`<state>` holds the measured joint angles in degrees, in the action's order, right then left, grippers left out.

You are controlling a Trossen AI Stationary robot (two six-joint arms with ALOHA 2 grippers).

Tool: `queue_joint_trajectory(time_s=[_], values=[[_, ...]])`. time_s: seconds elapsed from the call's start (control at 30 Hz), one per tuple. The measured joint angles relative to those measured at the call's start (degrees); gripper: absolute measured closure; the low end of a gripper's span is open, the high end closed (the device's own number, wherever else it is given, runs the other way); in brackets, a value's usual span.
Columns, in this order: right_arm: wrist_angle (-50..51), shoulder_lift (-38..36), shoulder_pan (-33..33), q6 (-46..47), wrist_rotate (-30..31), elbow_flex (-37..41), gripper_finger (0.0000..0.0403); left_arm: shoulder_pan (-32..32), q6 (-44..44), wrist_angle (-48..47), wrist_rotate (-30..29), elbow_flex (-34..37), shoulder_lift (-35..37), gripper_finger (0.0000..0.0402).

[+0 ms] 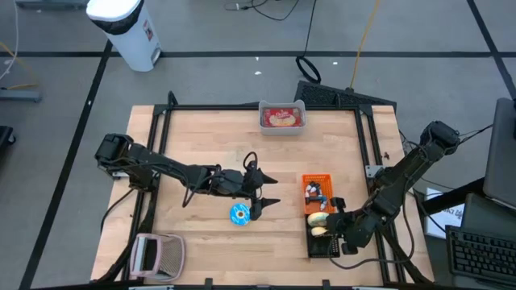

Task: Pick & Place Food Item
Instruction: Put the black donut into the black bin

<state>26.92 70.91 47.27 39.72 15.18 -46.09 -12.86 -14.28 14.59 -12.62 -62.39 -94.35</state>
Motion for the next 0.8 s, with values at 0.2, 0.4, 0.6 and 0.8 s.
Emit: queue_joint_trajectory(time_s=[0.2, 0.4, 0.6, 0.8], values=[[0.5, 0.0, 0.0, -0.1, 0.2, 0.0, 0.0359, 0.0, 0.0, 0.0, 0.0, 0.0, 0.0, 0.0091], [2.8, 0.0, -0.2, 0.1, 3.1, 0.0, 0.0344, 0.0, 0.0, -0.2, 0.0, 0.0, 0.0, 0.0091], [2.9, 0.1, -0.4, 1.0, 6.1, 0.0, 0.0327, 0.0, -0.1, -0.4, 0.0, 0.0, 0.0, 0.0091], [2.2, 0.0, -0.1, 0.8, 4.7, 0.3, 0.0308, 0.0, -0.9, -0.4, 0.0, 0.0, 0.0, 0.0091]])
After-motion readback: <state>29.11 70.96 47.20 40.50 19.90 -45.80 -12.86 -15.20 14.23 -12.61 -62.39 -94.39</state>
